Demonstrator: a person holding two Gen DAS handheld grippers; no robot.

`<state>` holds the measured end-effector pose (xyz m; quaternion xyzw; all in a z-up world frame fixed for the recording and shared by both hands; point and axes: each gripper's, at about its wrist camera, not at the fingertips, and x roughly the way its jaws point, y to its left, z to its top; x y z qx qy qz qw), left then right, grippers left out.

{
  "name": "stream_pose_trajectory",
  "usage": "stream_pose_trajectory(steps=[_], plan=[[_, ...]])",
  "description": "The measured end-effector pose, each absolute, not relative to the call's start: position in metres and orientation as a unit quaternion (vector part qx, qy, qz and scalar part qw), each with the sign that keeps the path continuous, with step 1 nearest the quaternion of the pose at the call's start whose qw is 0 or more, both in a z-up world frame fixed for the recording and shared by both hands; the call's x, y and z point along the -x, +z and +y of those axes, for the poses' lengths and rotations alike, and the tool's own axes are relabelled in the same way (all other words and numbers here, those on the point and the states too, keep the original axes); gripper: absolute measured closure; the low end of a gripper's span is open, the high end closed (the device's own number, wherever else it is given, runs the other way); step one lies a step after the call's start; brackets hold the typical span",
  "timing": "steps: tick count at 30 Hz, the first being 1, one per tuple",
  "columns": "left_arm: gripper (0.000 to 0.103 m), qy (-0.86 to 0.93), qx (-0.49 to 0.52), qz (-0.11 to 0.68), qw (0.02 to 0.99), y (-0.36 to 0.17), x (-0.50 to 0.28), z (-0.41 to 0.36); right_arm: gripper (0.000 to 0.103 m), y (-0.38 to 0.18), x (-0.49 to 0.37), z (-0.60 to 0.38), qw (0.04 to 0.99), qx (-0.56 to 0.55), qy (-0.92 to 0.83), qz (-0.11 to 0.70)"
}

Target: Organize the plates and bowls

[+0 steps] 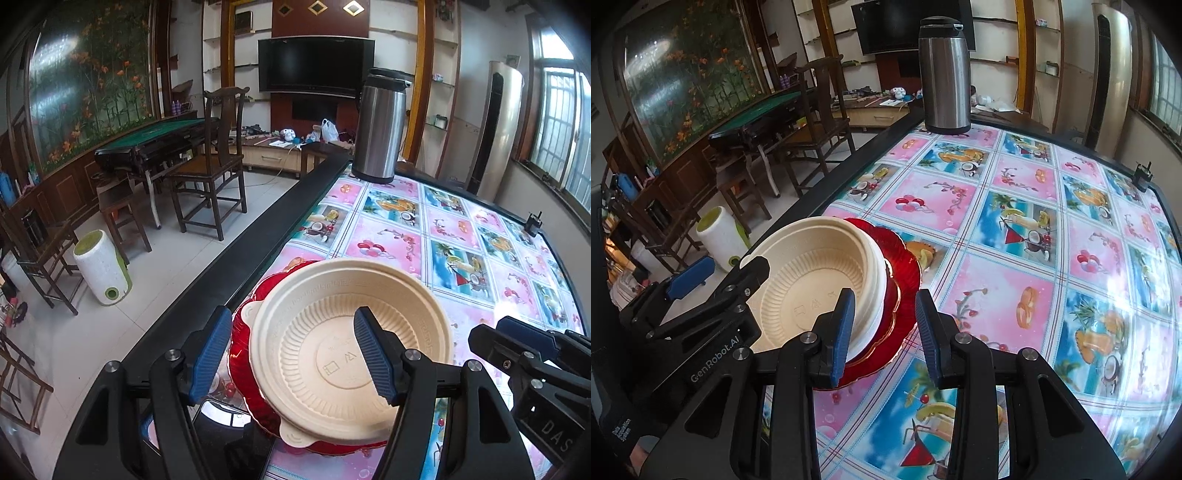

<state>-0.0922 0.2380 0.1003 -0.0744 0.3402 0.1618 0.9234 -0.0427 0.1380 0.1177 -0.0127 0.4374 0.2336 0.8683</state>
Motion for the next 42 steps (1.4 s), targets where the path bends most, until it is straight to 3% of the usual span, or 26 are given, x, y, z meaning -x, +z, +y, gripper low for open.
stream_pose_trajectory(steps=[30, 34, 39, 42], plan=[[0.029, 0.131, 0.041, 0.35, 0.927, 0.079, 0.132, 0.183, 0.069, 0.077, 0.087, 0.086, 0.871, -0.001, 0.192, 0.452], [0.029, 0.135, 0.034, 0.343, 0.929, 0.08, 0.133, 0.182, 0.059, 0.074, 0.087, 0.084, 0.869, -0.008, 0.193, 0.456], [0.029, 0.142, 0.032, 0.326, 0.934, 0.085, 0.137, 0.184, 0.059, 0.075, 0.088, 0.083, 0.869, -0.011, 0.196, 0.453], [0.022, 0.145, 0.032, 0.318, 0.936, 0.085, 0.139, 0.185, 0.059, 0.077, 0.09, 0.082, 0.871, -0.013, 0.198, 0.45]])
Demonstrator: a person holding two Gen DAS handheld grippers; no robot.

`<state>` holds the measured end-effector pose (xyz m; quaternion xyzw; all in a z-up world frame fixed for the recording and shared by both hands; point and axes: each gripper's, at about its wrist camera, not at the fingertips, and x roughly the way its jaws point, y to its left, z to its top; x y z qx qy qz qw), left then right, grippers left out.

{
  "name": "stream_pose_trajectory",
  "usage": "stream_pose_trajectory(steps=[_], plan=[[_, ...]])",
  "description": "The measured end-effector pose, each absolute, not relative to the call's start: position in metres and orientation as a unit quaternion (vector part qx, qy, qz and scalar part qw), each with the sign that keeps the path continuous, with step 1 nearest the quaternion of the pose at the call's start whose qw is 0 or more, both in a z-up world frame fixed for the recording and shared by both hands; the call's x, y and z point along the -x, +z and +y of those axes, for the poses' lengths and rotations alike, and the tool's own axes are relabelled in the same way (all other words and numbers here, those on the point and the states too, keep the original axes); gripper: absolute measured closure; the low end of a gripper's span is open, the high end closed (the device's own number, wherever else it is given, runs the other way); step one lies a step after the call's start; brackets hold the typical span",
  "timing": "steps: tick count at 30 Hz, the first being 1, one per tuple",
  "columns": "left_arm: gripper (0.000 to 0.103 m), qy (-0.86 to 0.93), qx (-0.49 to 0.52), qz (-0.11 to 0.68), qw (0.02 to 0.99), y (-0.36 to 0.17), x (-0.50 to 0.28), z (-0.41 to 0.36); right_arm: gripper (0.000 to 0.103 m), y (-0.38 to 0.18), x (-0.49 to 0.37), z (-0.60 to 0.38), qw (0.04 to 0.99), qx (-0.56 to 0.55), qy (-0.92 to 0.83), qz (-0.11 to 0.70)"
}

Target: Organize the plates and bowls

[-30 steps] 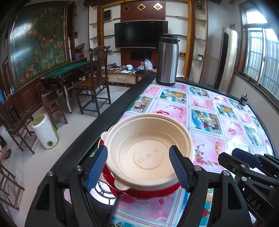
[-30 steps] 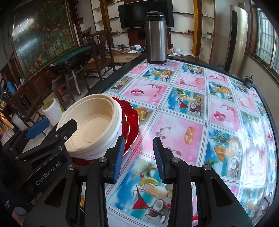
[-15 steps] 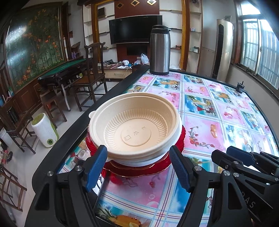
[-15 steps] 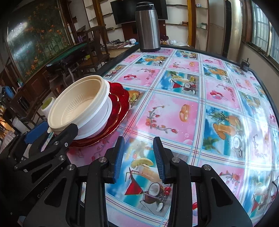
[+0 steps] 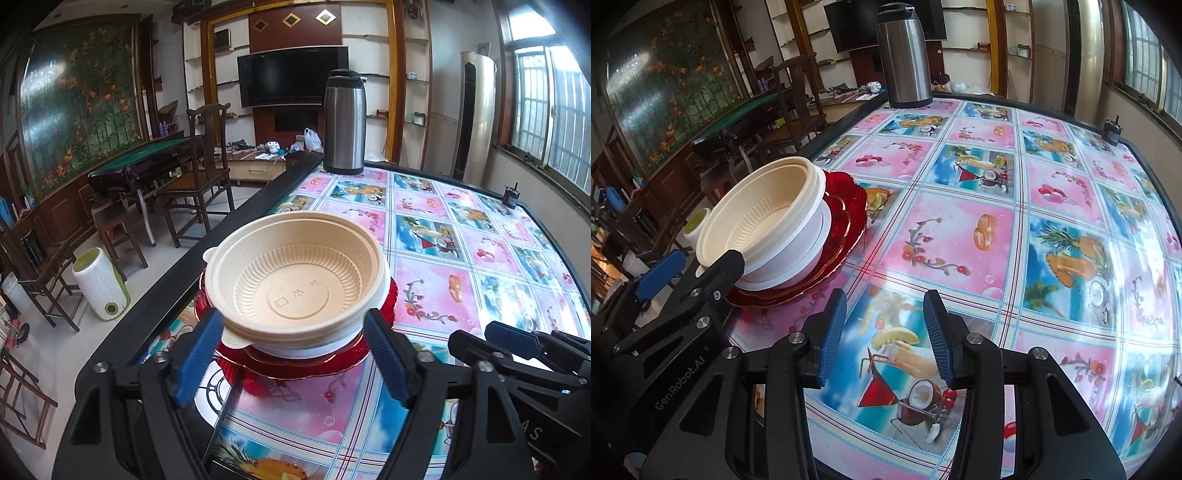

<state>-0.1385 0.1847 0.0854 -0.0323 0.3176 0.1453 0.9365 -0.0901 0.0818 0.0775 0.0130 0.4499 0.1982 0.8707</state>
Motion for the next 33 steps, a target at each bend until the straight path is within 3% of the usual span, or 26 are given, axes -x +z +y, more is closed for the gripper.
stream_pose_trajectory(steps=[9, 33], plan=[[0.02, 0.162, 0.0, 0.281, 0.946, 0.095, 0.146, 0.181, 0.059, 0.081, 0.089, 0.079, 0.872, -0.014, 0.194, 0.449], [0.02, 0.112, 0.021, 0.313, 0.943, 0.09, 0.139, 0.192, 0.059, 0.074, 0.084, 0.086, 0.865, -0.004, 0.199, 0.46]])
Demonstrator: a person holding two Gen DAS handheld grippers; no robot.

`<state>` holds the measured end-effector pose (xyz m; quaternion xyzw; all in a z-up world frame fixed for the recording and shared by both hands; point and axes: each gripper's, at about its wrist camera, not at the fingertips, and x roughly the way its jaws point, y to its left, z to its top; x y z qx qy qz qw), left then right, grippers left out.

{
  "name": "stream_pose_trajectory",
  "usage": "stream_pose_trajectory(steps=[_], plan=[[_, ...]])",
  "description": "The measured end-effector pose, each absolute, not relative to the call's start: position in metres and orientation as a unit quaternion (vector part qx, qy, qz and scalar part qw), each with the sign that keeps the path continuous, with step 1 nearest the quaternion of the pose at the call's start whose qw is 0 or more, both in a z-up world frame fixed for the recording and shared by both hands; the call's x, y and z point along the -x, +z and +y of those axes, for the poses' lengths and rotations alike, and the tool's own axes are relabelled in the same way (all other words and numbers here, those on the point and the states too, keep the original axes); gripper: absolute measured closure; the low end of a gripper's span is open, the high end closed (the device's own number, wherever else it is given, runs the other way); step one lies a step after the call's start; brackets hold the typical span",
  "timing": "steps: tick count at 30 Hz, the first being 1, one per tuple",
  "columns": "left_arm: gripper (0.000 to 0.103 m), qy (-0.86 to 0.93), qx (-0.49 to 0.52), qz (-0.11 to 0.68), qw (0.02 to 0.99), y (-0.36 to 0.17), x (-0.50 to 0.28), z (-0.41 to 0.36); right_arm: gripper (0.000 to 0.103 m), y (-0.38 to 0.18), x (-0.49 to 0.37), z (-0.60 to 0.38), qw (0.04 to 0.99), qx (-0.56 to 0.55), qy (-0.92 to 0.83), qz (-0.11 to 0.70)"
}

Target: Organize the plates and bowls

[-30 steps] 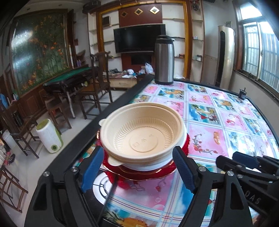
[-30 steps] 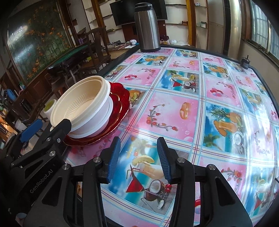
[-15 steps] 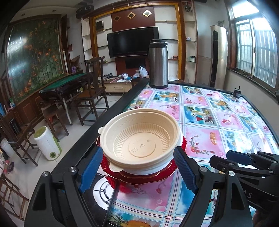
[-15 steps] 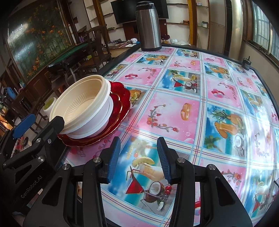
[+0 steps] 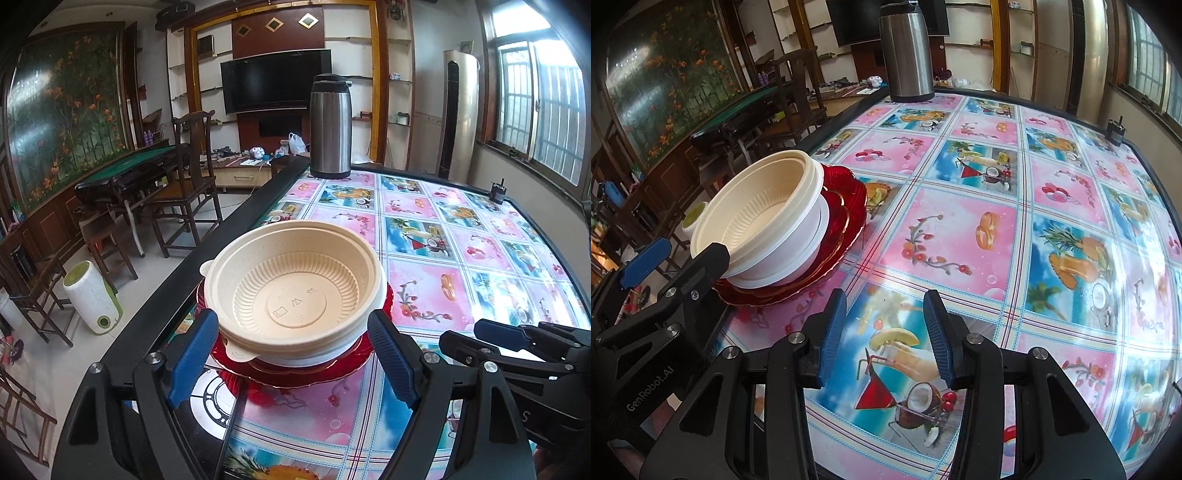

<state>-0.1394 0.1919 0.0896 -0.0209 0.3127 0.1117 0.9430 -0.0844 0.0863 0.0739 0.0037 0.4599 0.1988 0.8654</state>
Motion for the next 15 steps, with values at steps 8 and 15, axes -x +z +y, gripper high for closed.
stream_pose_trajectory(steps=[8, 15], plan=[[0.02, 0.107, 0.024, 0.312, 0.944, 0.0905, 0.1402, 0.1936, 0.059, 0.0703, 0.0845, 0.0894, 0.864, 0.0, 0.201, 0.462], [0.02, 0.105, 0.026, 0.313, 0.944, 0.0903, 0.1403, 0.1955, 0.059, 0.0732, 0.0858, 0.0937, 0.868, 0.009, 0.199, 0.456]])
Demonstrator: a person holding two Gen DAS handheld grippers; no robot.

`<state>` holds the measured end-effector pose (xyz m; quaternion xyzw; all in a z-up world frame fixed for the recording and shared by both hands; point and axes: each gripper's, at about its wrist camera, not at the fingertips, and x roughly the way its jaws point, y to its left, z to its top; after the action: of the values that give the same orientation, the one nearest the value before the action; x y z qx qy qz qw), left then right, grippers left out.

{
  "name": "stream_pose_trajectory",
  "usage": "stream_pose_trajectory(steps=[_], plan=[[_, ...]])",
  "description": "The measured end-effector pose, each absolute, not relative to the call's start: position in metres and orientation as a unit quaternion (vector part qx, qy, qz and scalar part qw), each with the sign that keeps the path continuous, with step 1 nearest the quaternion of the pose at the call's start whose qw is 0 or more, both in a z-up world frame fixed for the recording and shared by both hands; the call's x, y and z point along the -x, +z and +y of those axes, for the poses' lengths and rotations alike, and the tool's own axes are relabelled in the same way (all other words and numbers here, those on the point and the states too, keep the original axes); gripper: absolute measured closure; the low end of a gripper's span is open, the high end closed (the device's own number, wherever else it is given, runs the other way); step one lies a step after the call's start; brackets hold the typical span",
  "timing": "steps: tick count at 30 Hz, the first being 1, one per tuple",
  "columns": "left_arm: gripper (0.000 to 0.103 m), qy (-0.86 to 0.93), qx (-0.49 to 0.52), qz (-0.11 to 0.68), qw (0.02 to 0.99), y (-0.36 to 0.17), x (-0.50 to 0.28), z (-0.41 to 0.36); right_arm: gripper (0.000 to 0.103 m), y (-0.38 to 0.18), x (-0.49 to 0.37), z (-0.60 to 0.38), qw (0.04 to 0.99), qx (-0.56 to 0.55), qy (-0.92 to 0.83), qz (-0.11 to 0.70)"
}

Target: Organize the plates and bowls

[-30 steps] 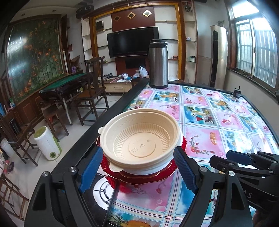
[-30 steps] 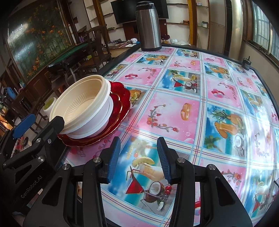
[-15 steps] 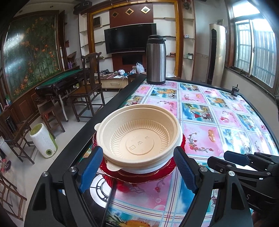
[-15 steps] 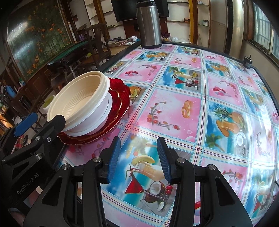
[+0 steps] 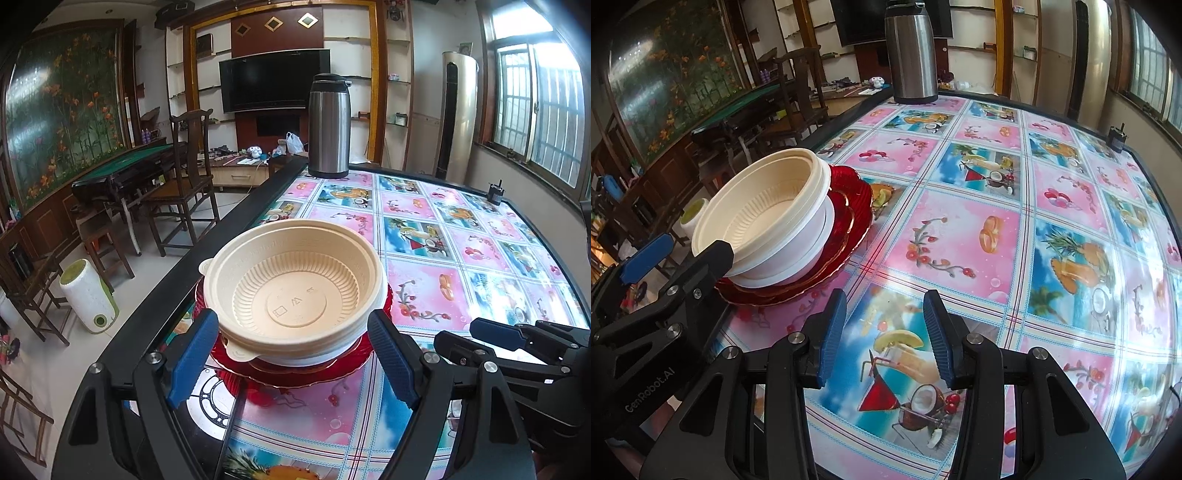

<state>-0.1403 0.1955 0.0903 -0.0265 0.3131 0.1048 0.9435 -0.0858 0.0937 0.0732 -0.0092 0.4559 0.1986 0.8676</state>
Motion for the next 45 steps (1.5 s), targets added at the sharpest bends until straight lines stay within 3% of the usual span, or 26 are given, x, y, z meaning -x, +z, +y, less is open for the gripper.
stream_pose_trajectory(steps=[45], plan=[[0.02, 0.096, 0.035, 0.313, 0.944, 0.0868, 0.1387, 0.1956, 0.059, 0.0711, 0.0856, 0.1002, 0.862, 0.014, 0.204, 0.463]])
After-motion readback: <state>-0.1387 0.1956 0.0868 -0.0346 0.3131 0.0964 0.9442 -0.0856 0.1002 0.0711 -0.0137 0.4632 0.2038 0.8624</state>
